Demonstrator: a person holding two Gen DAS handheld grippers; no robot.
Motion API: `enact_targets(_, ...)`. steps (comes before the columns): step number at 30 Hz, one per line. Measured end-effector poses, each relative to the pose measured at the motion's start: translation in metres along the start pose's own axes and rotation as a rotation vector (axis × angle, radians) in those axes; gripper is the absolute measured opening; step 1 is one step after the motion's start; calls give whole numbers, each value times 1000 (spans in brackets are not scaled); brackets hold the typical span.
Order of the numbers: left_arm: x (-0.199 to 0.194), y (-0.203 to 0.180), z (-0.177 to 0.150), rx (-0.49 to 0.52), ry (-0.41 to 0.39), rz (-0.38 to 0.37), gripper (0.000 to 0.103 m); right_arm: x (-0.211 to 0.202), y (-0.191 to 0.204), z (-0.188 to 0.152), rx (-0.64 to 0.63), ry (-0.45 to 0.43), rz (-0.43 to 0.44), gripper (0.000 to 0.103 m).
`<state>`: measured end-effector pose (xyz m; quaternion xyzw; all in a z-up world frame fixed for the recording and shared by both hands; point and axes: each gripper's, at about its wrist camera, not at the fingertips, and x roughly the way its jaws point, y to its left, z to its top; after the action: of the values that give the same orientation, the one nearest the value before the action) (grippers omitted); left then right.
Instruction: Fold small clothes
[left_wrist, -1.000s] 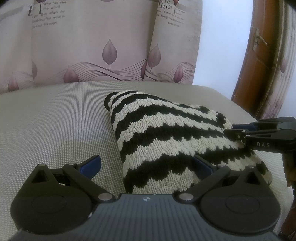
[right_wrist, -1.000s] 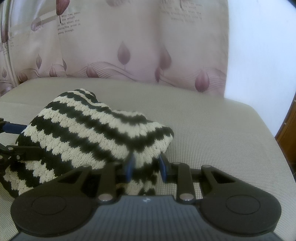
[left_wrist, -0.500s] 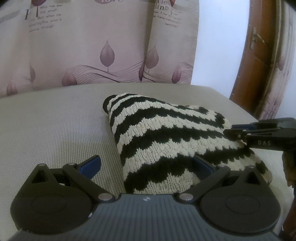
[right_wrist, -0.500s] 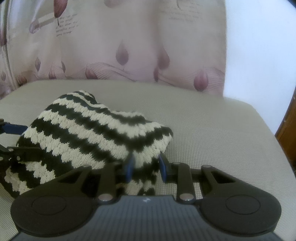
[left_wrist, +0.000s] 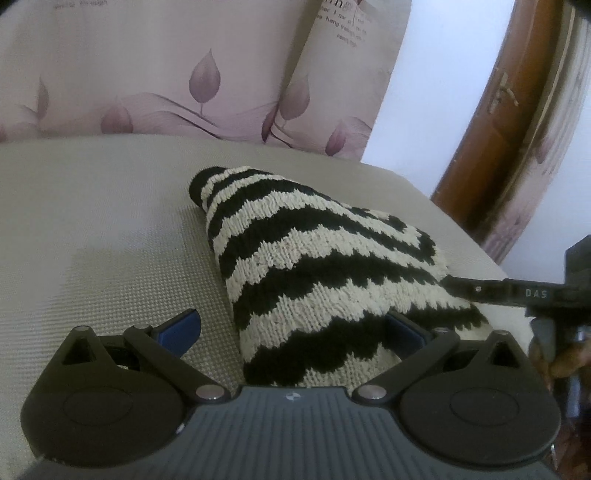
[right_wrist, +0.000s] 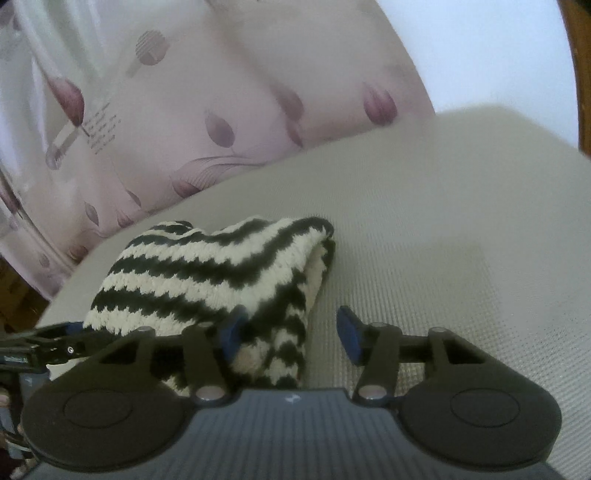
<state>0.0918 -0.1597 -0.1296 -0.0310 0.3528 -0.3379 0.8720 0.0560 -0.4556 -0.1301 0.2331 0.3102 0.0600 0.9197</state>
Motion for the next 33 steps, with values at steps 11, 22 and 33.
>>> enact_targets(11,21,28,8,-103,80,-174,103,9,-19,-4,98,109,200,74)
enact_targets(22,55,39,31,-172,125,-257,103,36,-25,6,187,110,321,75)
enact_targets(33,35,0,31,6,51,-86,68,34,-13,-3,181,54,282,44)
